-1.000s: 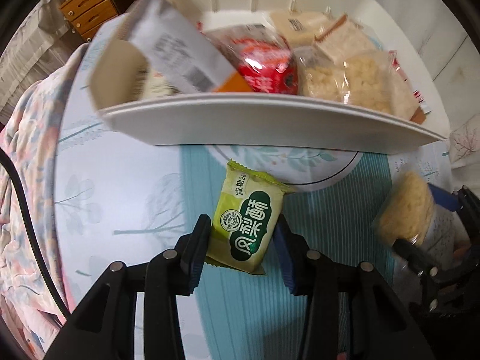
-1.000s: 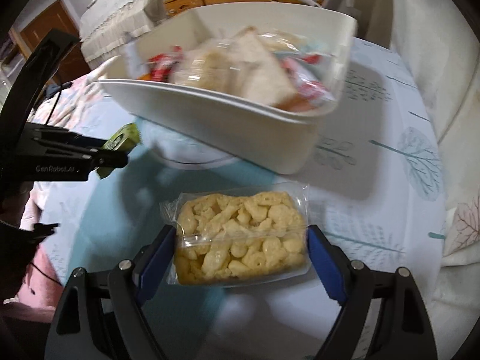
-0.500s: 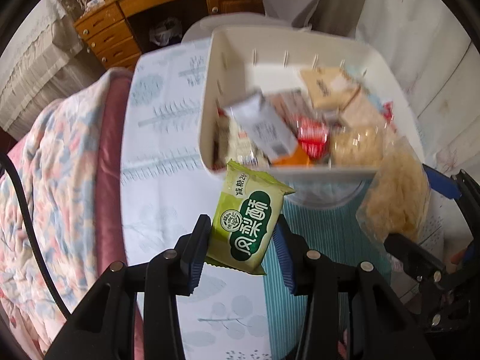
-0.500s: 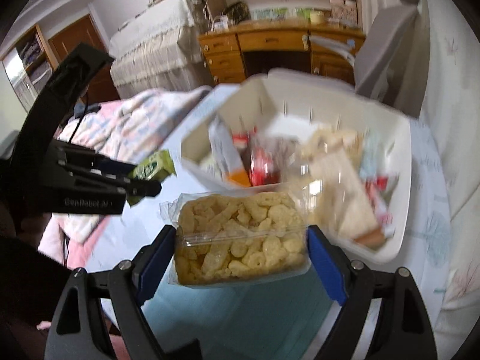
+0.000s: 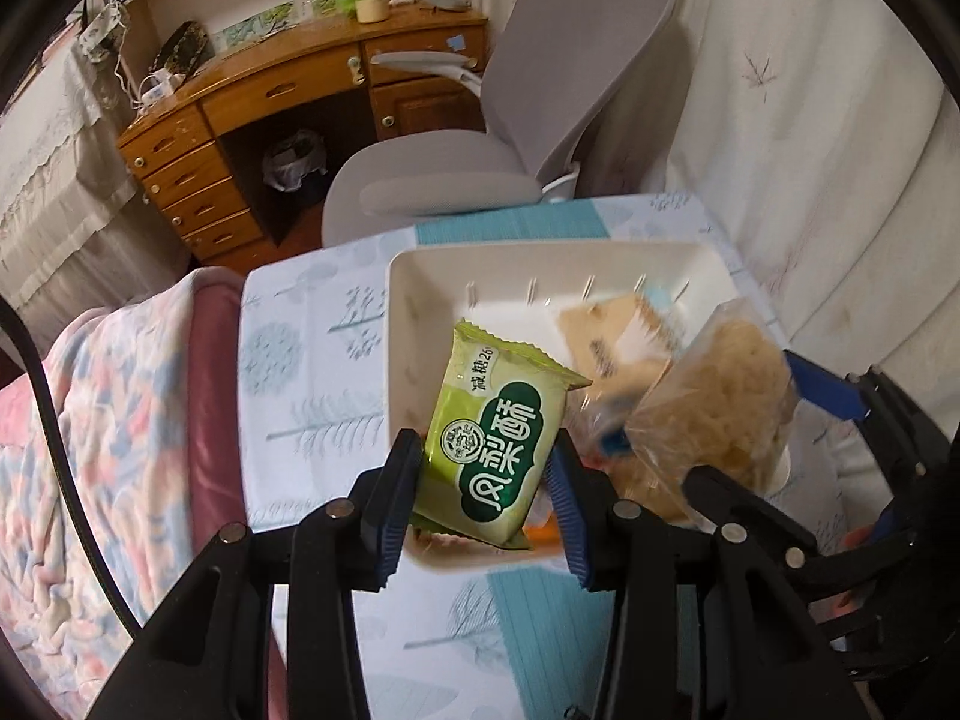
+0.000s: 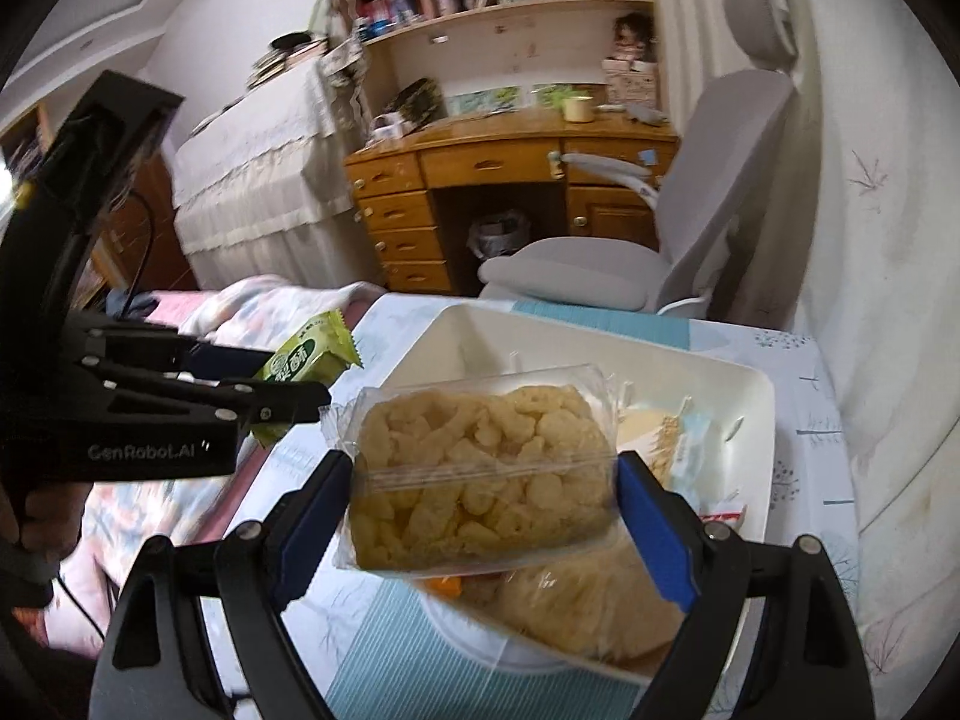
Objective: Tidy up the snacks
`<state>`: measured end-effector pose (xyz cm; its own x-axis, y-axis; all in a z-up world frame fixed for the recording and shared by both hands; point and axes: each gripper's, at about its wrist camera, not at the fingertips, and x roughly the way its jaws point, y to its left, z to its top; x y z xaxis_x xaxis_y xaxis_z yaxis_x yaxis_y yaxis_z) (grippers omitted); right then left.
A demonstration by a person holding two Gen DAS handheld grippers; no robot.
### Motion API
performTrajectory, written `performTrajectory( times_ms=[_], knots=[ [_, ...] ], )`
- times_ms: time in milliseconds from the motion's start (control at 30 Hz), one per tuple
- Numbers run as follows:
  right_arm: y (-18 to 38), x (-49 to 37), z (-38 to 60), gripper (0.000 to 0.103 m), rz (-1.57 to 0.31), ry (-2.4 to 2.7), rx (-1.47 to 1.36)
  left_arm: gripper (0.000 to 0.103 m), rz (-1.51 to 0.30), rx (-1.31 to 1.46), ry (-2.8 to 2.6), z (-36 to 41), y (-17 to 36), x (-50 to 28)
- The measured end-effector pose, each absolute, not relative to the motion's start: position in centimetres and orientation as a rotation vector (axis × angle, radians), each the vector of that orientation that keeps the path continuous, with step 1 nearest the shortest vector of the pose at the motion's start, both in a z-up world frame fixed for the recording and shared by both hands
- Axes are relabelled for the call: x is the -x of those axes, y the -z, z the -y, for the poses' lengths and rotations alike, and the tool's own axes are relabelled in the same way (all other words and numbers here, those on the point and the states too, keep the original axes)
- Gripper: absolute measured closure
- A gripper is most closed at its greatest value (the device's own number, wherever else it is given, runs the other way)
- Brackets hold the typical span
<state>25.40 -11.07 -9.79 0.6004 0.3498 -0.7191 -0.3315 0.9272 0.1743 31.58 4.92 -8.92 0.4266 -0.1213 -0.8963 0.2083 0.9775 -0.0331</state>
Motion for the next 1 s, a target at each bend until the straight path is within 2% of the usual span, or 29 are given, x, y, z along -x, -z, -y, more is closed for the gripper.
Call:
performTrajectory(
  times_ms=[200, 267, 400, 467, 733, 1000],
  knots=[
    [11.5, -27.6, 13.2, 0.008, -0.913, -0.301, -0.127, 0.059, -1.145, -0.051, 0.212, -3.9, 10.2, -33.1],
    [11.6, -27.7, 13.6, 0.008, -0.916, -0.288, -0.131, 0.042, -1.140, -0.058, 0.209, -3.8, 10.4, -33.1],
    [11.7, -27.5, 14.1, 0.007, -0.927, -0.258, -0.133, 0.032, -1.126, -0.067, 0.185, -4.0, 10.1, -33.1],
    [11.6, -27.1, 14.3, 0.007, -0.931, -0.252, -0.144, 0.024, -1.122, -0.057, 0.177, -4.5, 9.9, -32.8],
    [12.2, -23.6, 13.9, 0.006, -0.977, -0.210, -0.158, 0.020, -1.122, -0.023, 0.129, -7.8, 10.4, -29.5],
    [15.6, -16.8, 13.4, 0.006, -1.115, -0.156, -0.205, 0.020, -1.219, 0.047, 0.069, -12.6, 13.8, -23.2]
  ],
)
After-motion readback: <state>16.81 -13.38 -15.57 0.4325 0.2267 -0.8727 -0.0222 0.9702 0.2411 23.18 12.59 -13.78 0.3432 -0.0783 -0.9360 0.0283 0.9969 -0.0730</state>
